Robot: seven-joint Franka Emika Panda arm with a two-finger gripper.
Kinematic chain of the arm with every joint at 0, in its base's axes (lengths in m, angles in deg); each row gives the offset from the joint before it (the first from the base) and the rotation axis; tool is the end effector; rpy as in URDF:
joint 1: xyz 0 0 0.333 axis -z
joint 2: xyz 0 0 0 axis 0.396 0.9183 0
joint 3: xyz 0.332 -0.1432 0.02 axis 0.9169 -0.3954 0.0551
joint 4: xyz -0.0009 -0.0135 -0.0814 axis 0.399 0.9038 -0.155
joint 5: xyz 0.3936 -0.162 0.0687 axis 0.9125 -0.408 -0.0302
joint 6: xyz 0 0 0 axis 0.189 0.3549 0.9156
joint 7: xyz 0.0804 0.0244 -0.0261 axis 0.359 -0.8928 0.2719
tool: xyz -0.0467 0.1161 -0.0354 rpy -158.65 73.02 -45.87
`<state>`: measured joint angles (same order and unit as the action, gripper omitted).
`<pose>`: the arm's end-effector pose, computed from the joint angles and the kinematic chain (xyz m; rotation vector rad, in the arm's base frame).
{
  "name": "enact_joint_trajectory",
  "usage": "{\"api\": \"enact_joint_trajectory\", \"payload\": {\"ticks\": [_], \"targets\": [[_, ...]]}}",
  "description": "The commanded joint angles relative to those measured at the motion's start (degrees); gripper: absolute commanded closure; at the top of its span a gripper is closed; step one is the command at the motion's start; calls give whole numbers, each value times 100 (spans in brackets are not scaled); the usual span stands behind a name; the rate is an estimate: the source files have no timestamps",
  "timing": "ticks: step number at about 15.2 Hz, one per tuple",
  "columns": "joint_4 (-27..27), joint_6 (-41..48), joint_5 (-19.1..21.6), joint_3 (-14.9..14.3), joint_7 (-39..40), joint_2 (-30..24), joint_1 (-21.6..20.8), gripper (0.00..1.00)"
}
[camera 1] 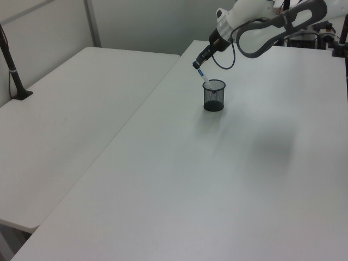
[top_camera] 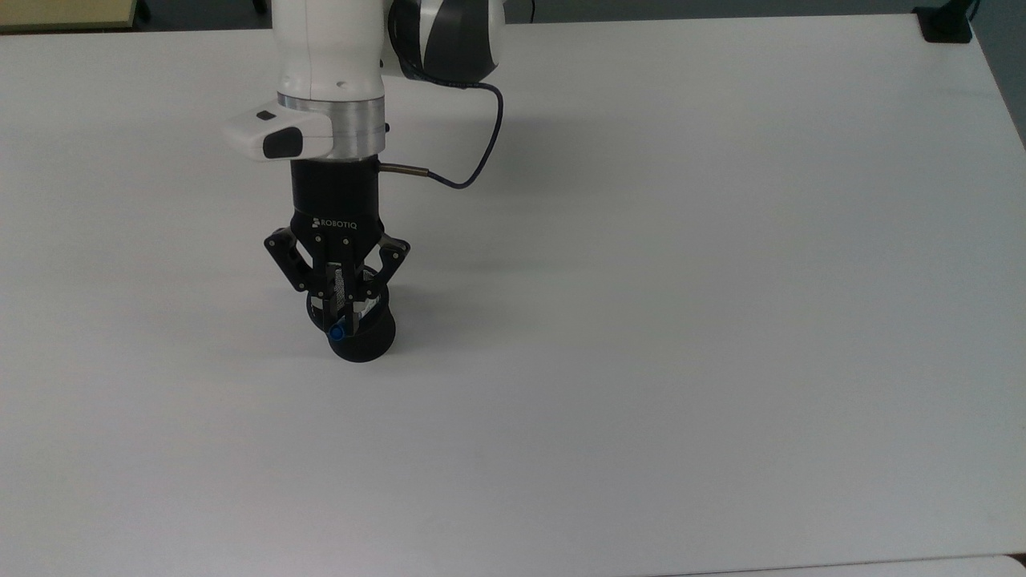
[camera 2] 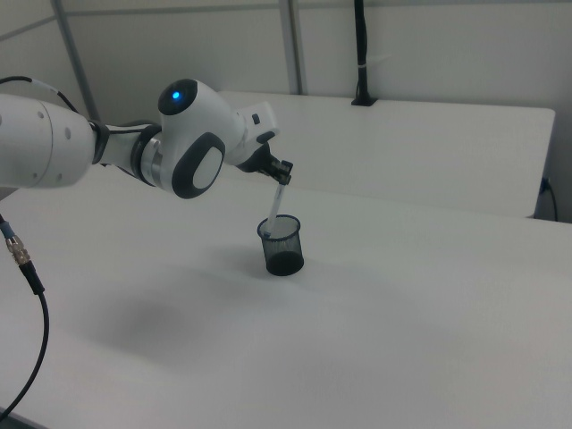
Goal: Insert the marker
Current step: 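Lower the marker into the cup and open the gripper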
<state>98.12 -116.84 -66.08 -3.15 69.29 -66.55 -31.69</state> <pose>0.7509 -0.0389 0.4433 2.9285 -0.1469 1.0939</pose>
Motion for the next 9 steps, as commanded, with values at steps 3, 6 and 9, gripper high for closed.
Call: {"api": "enact_joint_trajectory", "payload": {"ticks": [3,6,9], "targets": [[344,-55,-383,-48,23,27,-25,85],[459,-29,-401,-92,32,27,36,45],[442,-12,-322,-145,-100,-8,37,11]]}}
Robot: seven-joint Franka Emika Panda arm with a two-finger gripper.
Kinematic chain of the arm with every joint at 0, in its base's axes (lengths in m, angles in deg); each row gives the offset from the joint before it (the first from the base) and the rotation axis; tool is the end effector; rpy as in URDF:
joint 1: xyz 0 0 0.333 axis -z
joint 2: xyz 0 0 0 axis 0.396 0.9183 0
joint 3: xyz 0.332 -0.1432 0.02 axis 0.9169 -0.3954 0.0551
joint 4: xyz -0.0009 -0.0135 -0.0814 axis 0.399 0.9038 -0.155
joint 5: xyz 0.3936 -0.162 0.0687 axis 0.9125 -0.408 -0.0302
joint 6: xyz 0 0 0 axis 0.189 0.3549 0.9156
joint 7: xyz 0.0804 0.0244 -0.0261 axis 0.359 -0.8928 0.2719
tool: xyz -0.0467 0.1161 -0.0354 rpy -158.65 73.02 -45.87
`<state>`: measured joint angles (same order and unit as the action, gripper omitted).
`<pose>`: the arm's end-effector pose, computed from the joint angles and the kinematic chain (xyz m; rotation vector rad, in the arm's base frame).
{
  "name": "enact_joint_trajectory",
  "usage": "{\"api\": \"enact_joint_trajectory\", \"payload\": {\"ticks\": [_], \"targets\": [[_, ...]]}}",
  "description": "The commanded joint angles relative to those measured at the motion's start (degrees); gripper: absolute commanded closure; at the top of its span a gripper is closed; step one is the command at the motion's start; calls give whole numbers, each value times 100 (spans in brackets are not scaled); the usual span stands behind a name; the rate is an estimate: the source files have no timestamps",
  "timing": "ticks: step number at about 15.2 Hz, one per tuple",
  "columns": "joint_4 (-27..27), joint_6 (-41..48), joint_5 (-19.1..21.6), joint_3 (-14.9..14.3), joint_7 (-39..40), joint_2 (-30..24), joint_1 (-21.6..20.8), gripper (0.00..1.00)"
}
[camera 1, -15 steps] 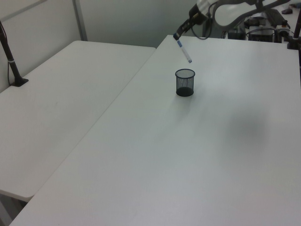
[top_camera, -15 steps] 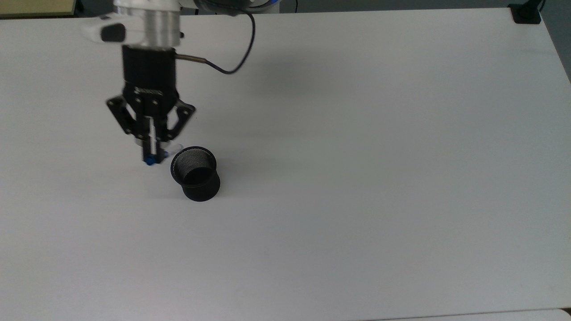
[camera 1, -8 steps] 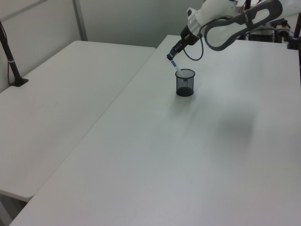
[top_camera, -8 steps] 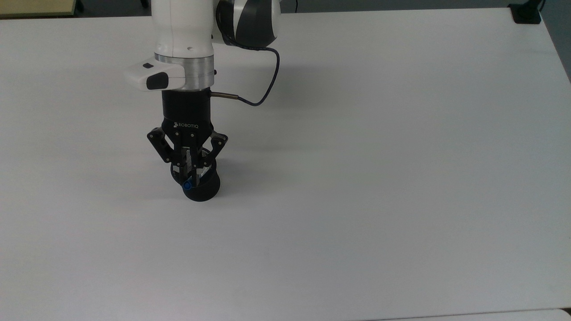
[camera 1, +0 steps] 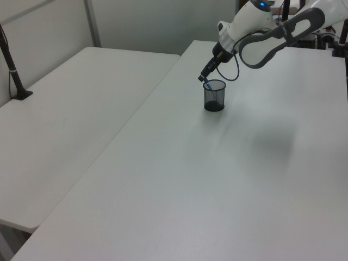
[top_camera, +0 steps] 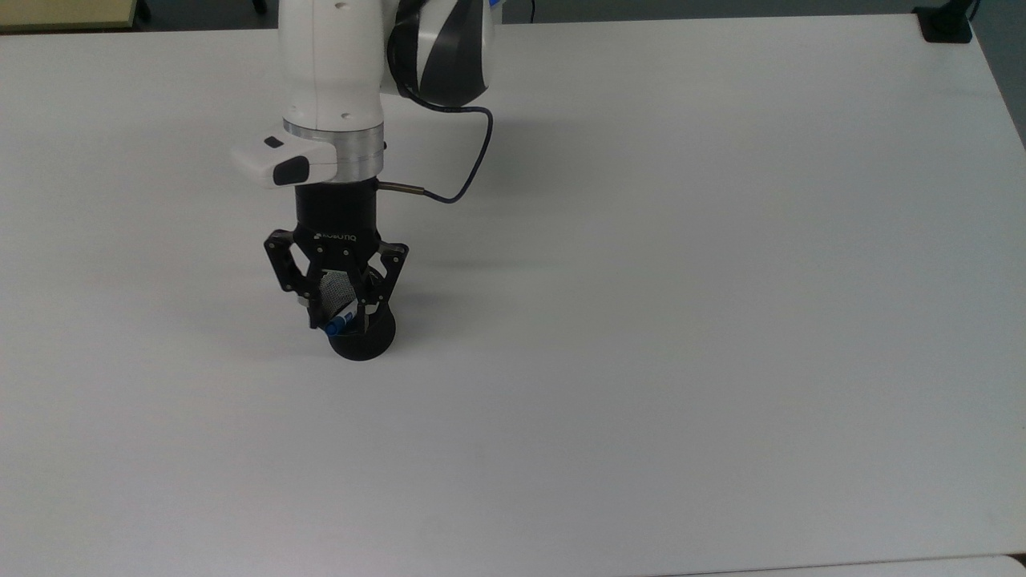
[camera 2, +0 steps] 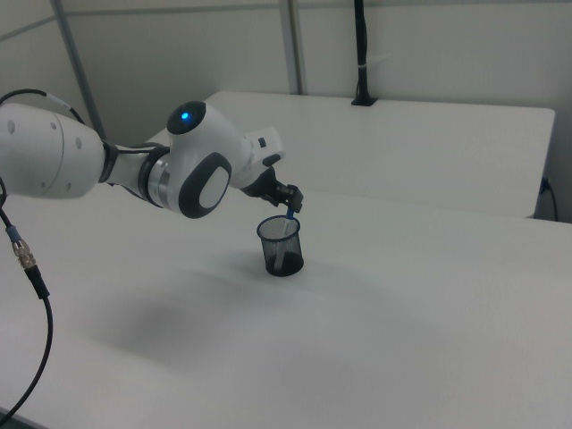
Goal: Insert the marker
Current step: 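Lower the marker into the cup and open the gripper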
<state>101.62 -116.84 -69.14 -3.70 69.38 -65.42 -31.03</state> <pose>0.7382 -0.0528 0.3965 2.9296 -0.1088 0.9581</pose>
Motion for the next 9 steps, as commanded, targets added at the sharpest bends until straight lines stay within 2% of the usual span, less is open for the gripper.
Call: {"api": "enact_joint_trajectory", "payload": {"ticks": [1,4,9], "targets": [[92,49,-16,-90,-214,-181,-38,2],[-39,1231,-24,-82,-425,-629,-56,0],[-1137,4991,-33,-29,-391,-1209,5,0]]}}
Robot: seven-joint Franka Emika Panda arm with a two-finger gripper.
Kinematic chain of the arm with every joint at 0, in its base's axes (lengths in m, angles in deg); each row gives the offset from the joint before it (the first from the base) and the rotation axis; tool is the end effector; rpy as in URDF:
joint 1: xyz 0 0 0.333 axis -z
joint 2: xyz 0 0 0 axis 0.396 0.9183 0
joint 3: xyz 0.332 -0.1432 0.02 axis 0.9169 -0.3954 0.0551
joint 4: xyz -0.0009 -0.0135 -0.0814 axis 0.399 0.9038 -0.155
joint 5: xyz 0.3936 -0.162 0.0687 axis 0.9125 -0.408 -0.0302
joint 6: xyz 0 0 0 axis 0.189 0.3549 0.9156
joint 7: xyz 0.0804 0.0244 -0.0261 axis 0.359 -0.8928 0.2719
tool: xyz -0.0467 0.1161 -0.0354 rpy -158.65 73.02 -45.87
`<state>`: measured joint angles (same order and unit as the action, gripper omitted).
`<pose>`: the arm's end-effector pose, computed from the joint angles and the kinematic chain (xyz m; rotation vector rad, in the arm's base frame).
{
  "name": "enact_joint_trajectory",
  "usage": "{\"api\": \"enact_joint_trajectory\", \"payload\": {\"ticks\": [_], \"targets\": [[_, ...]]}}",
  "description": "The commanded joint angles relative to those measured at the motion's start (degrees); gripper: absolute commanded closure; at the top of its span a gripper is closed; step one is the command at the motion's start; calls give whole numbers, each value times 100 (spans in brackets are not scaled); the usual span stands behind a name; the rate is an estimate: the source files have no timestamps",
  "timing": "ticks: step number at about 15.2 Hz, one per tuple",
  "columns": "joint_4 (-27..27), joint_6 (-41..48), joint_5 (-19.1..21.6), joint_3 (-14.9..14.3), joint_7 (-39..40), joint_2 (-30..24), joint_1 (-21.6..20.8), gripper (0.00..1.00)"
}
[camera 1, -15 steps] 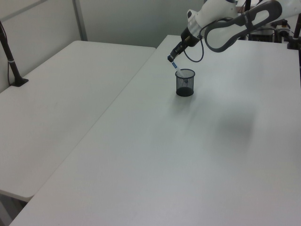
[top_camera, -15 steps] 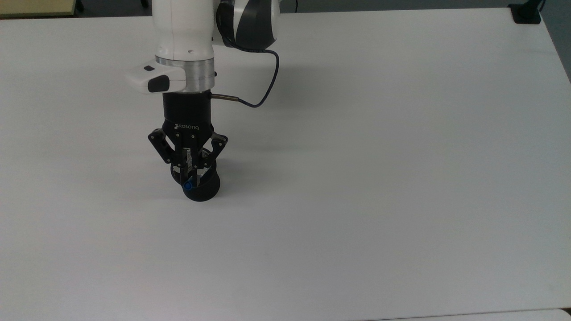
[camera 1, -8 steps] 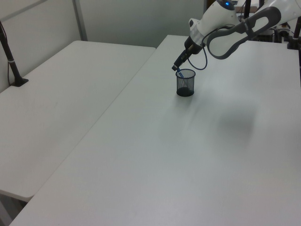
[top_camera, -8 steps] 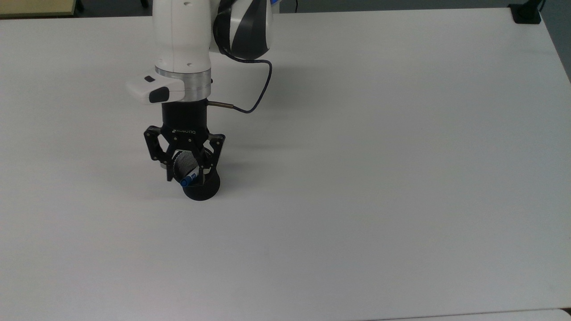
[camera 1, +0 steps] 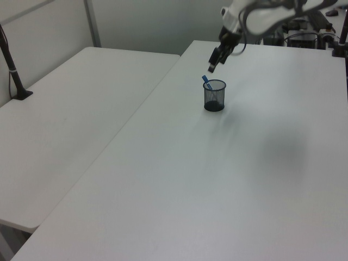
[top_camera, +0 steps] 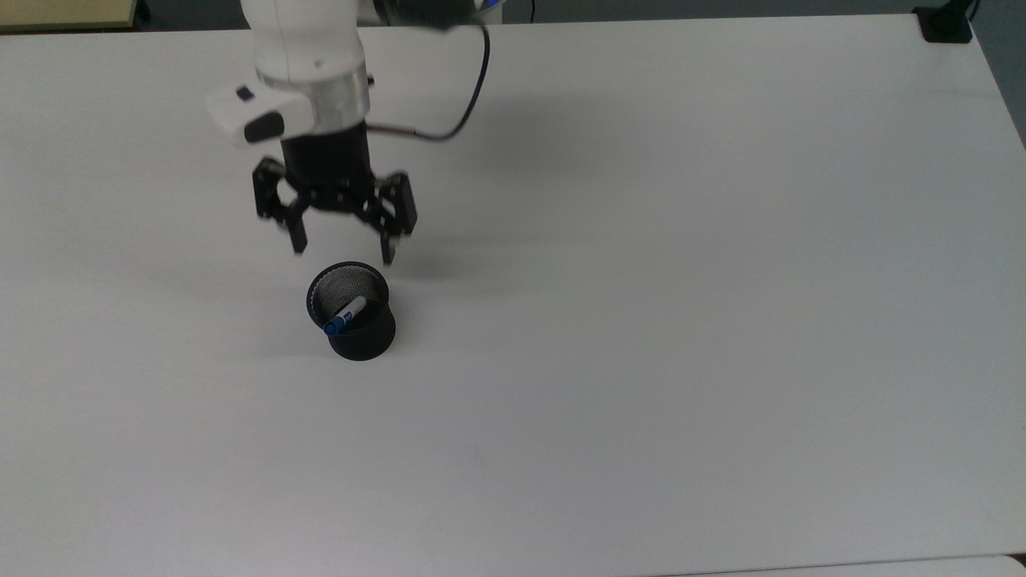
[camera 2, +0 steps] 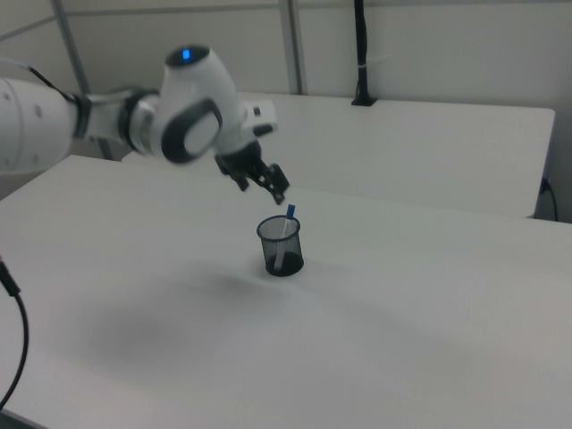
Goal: Insert the marker
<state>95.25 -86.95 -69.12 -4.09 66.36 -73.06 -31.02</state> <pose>0.7110 -0.0503 0.4800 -3.0671 0.1945 -0.5508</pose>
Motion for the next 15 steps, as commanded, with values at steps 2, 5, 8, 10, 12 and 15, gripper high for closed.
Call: {"api": "enact_joint_trajectory", "payload": {"ticks": [2,5,8,10,12,15], "targets": [[-616,2937,-97,88,-88,-709,22,0],[-669,3712,-289,500,-132,-982,232,0],[-669,3943,-747,687,-185,-992,294,0],[-695,3916,-730,617,-185,-1079,364,0],[-686,3899,-704,599,-194,-1141,417,0],[-686,3872,-651,564,-246,-1124,391,0]]}}
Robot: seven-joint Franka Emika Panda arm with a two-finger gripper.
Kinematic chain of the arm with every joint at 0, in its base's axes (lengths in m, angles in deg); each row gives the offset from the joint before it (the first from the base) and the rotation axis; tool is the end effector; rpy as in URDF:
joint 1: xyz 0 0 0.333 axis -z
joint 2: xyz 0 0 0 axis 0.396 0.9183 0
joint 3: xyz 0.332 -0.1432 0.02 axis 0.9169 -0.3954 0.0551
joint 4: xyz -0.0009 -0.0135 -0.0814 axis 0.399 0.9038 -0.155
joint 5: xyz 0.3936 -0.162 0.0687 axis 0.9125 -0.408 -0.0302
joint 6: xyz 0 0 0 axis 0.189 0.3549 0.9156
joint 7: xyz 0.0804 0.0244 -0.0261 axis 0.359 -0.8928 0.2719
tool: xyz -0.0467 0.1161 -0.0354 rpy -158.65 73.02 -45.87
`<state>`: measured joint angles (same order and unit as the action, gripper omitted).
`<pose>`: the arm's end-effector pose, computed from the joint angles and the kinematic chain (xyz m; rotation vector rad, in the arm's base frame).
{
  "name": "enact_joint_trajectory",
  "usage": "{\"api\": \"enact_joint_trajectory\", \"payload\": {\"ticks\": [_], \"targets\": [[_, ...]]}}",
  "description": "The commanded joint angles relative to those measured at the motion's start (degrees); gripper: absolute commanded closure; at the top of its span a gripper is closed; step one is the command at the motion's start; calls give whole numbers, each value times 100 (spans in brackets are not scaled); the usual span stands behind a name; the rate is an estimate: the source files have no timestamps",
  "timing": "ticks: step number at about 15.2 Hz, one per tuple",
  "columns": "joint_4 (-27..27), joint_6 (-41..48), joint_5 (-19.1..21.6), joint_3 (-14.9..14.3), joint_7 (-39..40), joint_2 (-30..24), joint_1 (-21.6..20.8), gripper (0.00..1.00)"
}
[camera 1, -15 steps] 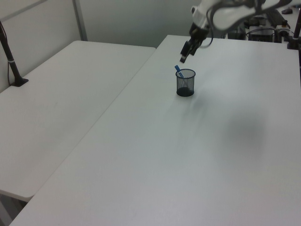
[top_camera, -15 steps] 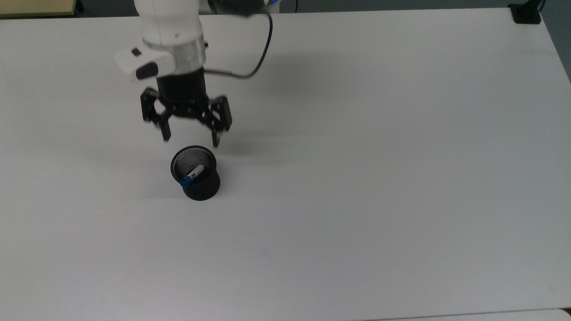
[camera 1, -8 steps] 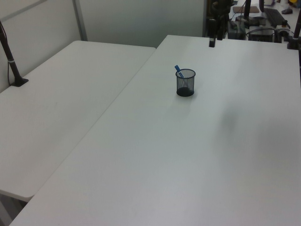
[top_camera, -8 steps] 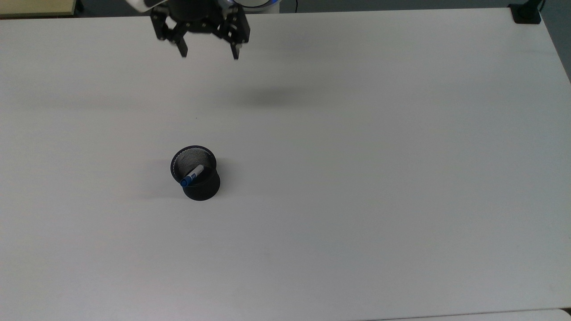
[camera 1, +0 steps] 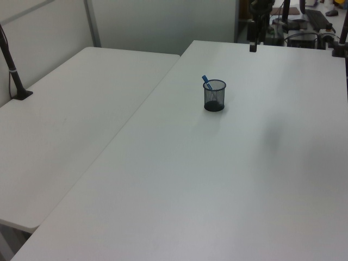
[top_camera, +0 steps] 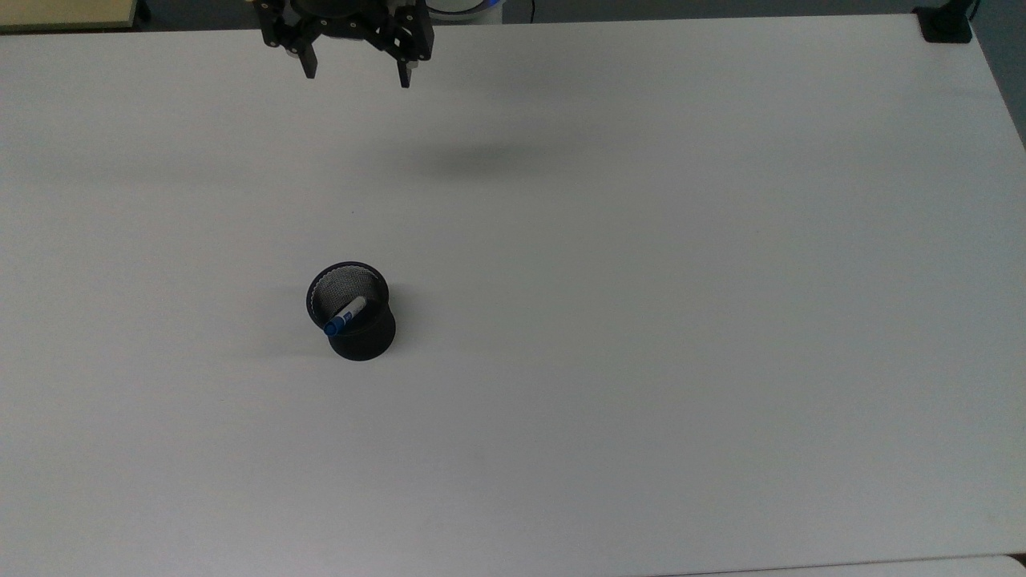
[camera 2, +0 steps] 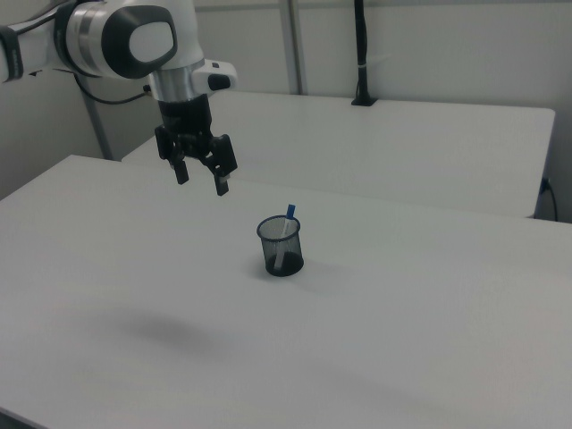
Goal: Insert the marker
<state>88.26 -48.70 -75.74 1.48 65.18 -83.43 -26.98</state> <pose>0.6179 -0.0399 0.5914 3.1240 -0.1171 -0.0284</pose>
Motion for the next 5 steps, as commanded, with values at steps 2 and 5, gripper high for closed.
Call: {"api": "enact_joint_trajectory", "payload": {"ticks": [2,5], "targets": [[13,39,11,7,-277,-86,-47,0],[13,30,20,7,-436,-77,-56,0]]}}
